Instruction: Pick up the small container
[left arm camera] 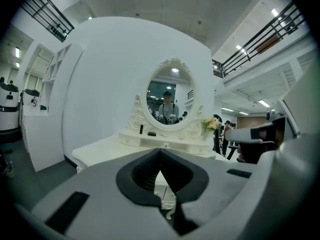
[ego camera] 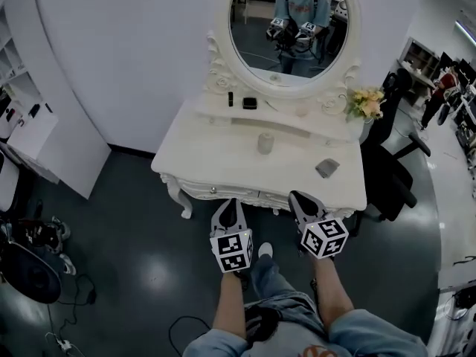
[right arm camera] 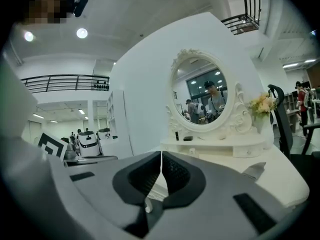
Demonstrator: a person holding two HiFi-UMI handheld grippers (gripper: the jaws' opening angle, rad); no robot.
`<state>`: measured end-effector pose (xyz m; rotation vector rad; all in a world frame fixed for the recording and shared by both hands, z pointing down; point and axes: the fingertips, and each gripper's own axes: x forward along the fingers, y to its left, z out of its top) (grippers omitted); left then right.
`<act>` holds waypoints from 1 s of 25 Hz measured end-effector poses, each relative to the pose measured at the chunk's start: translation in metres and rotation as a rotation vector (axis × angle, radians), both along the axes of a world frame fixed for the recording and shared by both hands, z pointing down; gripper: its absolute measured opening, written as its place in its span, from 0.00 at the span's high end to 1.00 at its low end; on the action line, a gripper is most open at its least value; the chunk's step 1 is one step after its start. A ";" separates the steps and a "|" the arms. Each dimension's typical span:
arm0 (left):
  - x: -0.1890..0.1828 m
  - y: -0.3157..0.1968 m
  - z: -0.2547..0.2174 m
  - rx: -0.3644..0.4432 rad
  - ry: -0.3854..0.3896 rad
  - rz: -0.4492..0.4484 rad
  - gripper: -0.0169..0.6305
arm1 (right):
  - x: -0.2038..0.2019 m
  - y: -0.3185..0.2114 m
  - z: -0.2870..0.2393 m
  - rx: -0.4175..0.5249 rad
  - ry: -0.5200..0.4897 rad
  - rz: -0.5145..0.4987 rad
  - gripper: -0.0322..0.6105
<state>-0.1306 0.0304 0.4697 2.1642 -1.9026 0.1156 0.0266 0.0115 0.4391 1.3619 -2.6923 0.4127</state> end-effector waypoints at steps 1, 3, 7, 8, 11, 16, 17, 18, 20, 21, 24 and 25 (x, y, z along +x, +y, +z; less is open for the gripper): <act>0.002 -0.006 0.008 -0.014 0.004 0.004 0.94 | 0.001 -0.008 0.006 -0.011 0.001 0.004 0.91; 0.007 -0.022 0.026 -0.047 0.007 0.015 0.94 | 0.002 -0.028 0.020 -0.028 0.004 0.007 0.91; 0.017 -0.064 0.054 -0.105 0.006 0.027 0.94 | 0.000 -0.071 0.046 -0.056 0.018 -0.018 0.91; 0.019 -0.075 0.057 -0.113 0.002 0.031 0.94 | 0.002 -0.083 0.051 -0.063 0.016 -0.021 0.91; 0.025 -0.114 0.063 -0.123 0.000 0.035 0.94 | 0.005 -0.123 0.064 -0.081 0.002 -0.023 0.91; 0.033 -0.173 0.069 -0.133 0.001 0.036 0.94 | 0.010 -0.181 0.077 -0.097 -0.012 -0.043 0.91; 0.035 -0.183 0.070 -0.136 0.000 0.036 0.94 | 0.012 -0.192 0.078 -0.099 -0.013 -0.044 0.91; 0.037 -0.193 0.070 -0.137 0.000 0.035 0.94 | 0.014 -0.203 0.079 -0.100 -0.013 -0.044 0.91; 0.041 -0.209 0.069 -0.134 -0.001 0.033 0.94 | 0.019 -0.224 0.078 -0.096 -0.017 -0.042 0.91; 0.042 -0.215 0.067 -0.130 -0.004 0.034 0.94 | 0.020 -0.233 0.076 -0.092 -0.020 -0.043 0.91; 0.043 -0.229 0.066 -0.130 -0.014 0.034 0.94 | 0.016 -0.250 0.073 -0.072 -0.015 -0.065 0.91; 0.042 -0.235 0.066 -0.130 -0.015 0.030 0.94 | 0.013 -0.255 0.073 -0.063 -0.009 -0.076 0.91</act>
